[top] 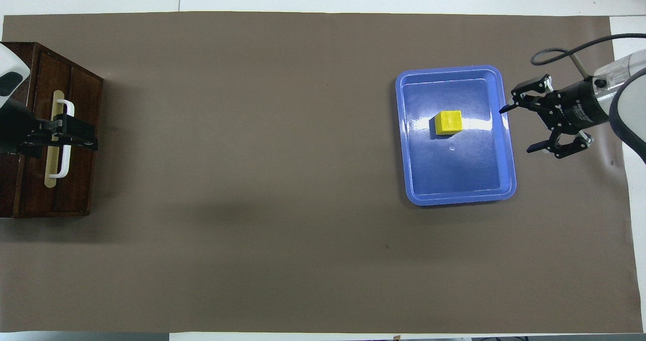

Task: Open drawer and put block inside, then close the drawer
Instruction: 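Move the open right gripper over the yellow cube in the blue tray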

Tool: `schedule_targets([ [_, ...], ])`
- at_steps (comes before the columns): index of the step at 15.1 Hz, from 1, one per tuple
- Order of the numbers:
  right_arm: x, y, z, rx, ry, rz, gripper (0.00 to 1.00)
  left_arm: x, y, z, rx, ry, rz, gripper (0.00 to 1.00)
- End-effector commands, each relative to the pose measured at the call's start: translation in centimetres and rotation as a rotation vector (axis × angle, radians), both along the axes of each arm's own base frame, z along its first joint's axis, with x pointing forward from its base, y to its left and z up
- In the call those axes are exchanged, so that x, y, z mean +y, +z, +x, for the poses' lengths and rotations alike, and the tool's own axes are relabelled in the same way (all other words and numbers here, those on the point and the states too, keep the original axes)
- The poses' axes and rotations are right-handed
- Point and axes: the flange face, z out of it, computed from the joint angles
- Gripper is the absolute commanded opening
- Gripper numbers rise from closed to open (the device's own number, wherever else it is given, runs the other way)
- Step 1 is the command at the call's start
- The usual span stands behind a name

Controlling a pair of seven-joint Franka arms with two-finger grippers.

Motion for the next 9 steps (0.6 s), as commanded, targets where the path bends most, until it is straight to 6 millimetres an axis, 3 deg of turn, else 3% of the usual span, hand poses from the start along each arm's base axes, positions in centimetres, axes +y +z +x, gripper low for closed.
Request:
schedule_targets([
  [1, -0.3, -3.7, 1.4, 0.079, -0.193, 0.106, 1.0, 0.1, 0.7, -0.4, -0.011, 0.004, -0.012, 1.0],
  [5, -0.7, -9.7, 4.2, 0.219, -0.304, 0.167, 1.0, 0.1, 0.6, -0.4, -0.006, 0.004, -0.012, 1.0],
  [9, -1.4, -11.2, 5.2, 0.263, -0.388, 0.224, 1.0, 0.1, 0.6, -0.4, -0.011, 0.004, -0.012, 1.0],
])
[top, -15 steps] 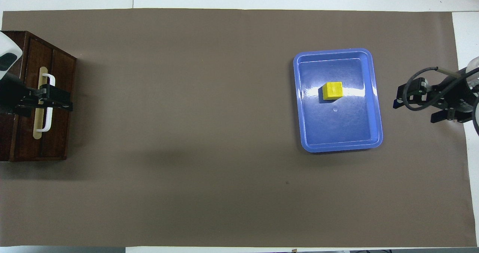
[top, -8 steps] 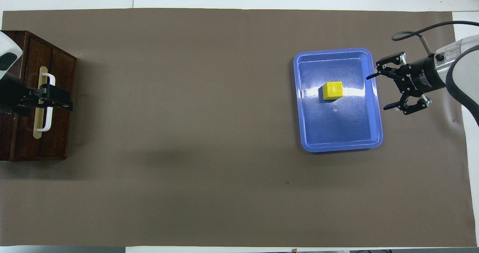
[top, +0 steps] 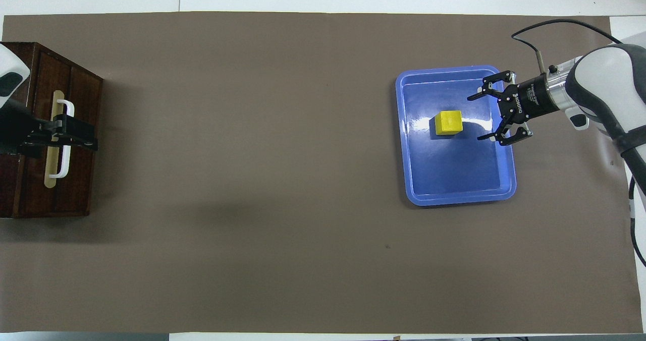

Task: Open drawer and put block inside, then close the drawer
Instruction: 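Move the open right gripper over the yellow cube in the blue tray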

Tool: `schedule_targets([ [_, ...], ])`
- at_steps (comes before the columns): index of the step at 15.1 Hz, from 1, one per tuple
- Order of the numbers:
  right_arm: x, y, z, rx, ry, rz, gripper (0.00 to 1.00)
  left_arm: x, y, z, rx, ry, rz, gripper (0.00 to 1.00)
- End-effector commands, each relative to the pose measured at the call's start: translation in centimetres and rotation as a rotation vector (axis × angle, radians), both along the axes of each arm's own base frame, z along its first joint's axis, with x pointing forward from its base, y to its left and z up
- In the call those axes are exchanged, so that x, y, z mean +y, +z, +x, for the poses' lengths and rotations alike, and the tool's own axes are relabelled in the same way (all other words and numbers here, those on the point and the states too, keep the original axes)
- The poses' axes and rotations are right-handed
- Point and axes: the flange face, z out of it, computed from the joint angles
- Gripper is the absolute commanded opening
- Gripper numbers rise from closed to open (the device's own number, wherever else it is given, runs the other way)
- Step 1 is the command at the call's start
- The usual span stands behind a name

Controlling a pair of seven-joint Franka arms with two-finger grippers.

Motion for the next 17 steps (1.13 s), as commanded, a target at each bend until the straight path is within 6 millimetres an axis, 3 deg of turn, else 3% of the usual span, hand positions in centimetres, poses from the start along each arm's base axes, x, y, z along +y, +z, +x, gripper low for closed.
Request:
schedule_targets([
  [1, -0.5, -0.2, 0.8, 0.026, -0.051, 0.039, 1.0, 0.1, 0.6, -0.4, -0.009, 0.004, -0.012, 1.0],
  [7, 0.4, -4.0, 0.2, 0.009, -0.053, 0.039, 1.0, 0.1, 0.7, -0.4, -0.011, 0.002, -0.012, 1.0],
  [9, 0.0, -4.4, 0.2, -0.011, -0.046, 0.036, 1.0, 0.1, 0.7, -0.4, -0.011, 0.004, -0.012, 1.0],
  [17, 2.0, -6.3, -0.7, -0.01, -0.07, 0.054, 1.0, 0.1, 0.7, -0.4, -0.011, 0.004, -0.012, 1.0],
])
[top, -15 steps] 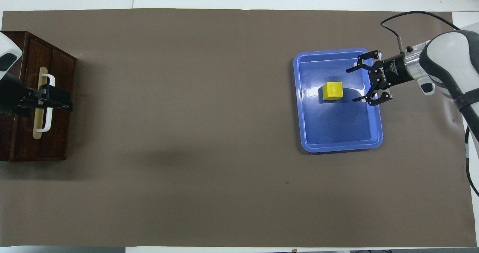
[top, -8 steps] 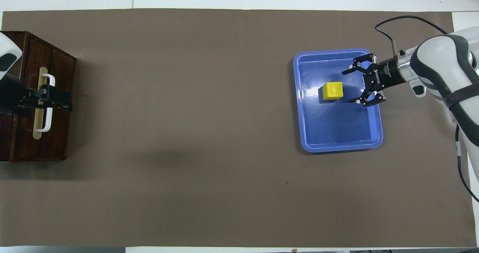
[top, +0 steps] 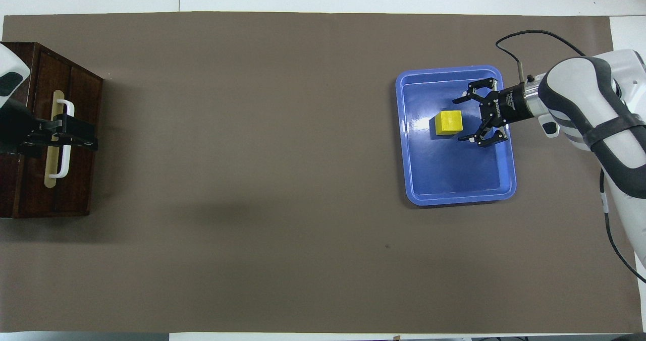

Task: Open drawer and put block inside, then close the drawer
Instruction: 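Lower the right gripper and close it on the yellow cube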

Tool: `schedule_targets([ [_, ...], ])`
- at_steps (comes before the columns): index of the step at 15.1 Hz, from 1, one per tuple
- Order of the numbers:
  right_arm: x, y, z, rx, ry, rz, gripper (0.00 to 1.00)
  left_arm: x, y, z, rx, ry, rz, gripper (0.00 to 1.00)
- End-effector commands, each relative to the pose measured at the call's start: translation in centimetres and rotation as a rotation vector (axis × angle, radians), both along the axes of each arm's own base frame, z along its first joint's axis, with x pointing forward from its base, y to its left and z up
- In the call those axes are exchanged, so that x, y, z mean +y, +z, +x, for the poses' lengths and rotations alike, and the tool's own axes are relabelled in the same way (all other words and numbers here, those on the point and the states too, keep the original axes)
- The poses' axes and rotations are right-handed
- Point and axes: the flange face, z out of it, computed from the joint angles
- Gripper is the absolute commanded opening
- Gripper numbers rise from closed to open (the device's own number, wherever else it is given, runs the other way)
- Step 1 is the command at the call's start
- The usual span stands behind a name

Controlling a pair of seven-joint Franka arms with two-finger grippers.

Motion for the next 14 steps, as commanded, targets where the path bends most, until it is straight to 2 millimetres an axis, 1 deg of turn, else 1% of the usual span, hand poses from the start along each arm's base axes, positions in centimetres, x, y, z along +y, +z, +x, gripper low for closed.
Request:
schedule_targets([
  [1, 0.86, -0.18, -0.45, -0.024, 0.007, 0.018, 1.0, 0.1, 0.65, -0.35, -0.011, 0.004, -0.012, 1.0],
  [5, 0.58, 0.31, -0.19, -0.032, 0.008, 0.02, 1.0, 0.19, 0.65, -0.34, -0.011, 0.005, -0.012, 1.0],
  [14, -0.02, 0.38, -0.08, -0.044, 0.003, 0.012, 1.0, 0.1, 0.65, -0.35, -0.011, 0.004, -0.012, 1.0],
])
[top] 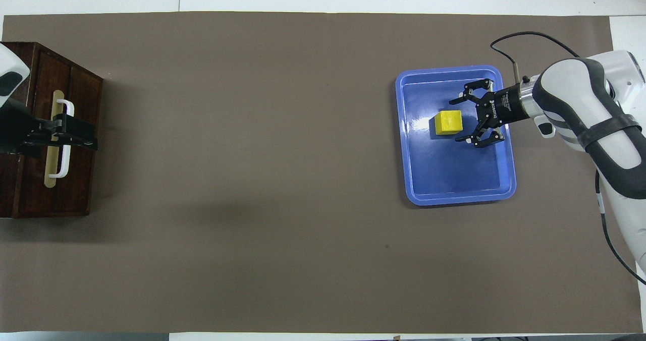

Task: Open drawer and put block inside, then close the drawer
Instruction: 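Lower the right gripper and close it on the yellow cube, then lift the cube with the right gripper while the left gripper pulls the drawer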

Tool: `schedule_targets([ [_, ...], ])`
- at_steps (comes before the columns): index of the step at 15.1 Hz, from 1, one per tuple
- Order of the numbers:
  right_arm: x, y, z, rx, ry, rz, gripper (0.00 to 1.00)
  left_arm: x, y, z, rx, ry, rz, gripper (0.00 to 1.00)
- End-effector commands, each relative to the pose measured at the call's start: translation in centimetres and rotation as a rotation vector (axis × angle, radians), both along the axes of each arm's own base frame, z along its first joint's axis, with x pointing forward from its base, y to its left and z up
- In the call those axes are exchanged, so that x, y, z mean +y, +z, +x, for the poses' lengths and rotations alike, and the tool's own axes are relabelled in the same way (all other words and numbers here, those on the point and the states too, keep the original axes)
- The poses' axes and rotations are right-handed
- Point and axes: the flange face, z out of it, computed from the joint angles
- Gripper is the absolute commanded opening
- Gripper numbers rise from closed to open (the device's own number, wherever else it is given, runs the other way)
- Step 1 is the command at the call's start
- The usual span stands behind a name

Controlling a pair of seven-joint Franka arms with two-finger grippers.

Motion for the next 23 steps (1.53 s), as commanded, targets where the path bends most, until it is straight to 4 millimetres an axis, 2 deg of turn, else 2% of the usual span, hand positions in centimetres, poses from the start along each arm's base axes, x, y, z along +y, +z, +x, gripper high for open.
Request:
schedule_targets([
  [1, -0.3, 0.3, -0.1, -0.037, 0.0, 0.016, 1.0, 0.1, 0.6, -0.3, -0.011, 0.004, -0.012, 1.0],
  [2, -0.3, 0.2, -0.1, -0.035, 0.0, 0.016, 0.96, 0.1, 0.7, -0.3, -0.012, 0.004, -0.012, 1.0],
  [4, -0.2, 0.2, -0.2, -0.032, 0.002, 0.018, 0.76, -0.1, 0.6, -0.3, -0.015, 0.001, -0.012, 1.0],
  [6, 0.1, 0.2, -0.2, -0.031, 0.006, 0.019, 0.49, 0.1, 0.6, -0.3, -0.017, 0.005, -0.012, 1.0],
  [7, 0.0, 0.2, -0.2, -0.032, 0.005, 0.018, 0.32, 0.0, 0.4, -0.3, -0.014, 0.007, -0.012, 1.0],
  [8, 0.1, 0.2, -0.2, -0.032, 0.008, 0.018, 0.09, 0.0, 0.5, -0.3, -0.017, 0.013, -0.011, 1.0],
  [9, 0.1, 0.3, -0.1, -0.033, 0.01, 0.016, 0.0, 0.0, 0.6, -0.3, -0.021, 0.028, -0.011, 1.0],
  [12, 0.4, 1.1, 0.3, -0.046, 0.017, 0.013, 0.0, -0.6, 0.4, -0.5, -0.009, 0.035, -0.008, 1.0],
  [14, 1.2, 3.0, 1.3, -0.076, 0.029, 0.012, 0.0, -0.7, 0.4, -0.5, -0.015, 0.026, -0.009, 1.0],
  [16, 3.4, 6.3, 2.6, -0.107, 0.042, 0.013, 0.0, -0.9, 0.3, 0.3, -0.082, 0.013, -0.001, 1.0],
  [18, 6.1, 9.2, 3.6, -0.113, 0.037, 0.012, 0.0, -1.0, -1.5, 0.7, -0.109, -0.023, 0.089, 1.0],
  [19, 8.2, 10.6, 3.9, -0.115, 0.036, 0.015, 0.0, -1.6, -2.6, 0.9, -0.122, -0.061, 0.152, 1.0],
  [20, 10.6, 12.6, 3.8, -0.118, 0.034, 0.021, 0.0, -1.4, -3.7, 1.3, -0.137, -0.081, 0.198, 1.0],
  [21, 14.1, 14.3, 3.4, -0.115, 0.035, 0.028, 0.0, -1.2, -5.4, 2.0, -0.142, -0.099, 0.232, 1.0],
  [23, 20.2, 16.5, 2.4, -0.11, 0.058, 0.031, 0.0, -1.2, -8.8, 3.2, -0.133, -0.139, 0.302, 1.0],
])
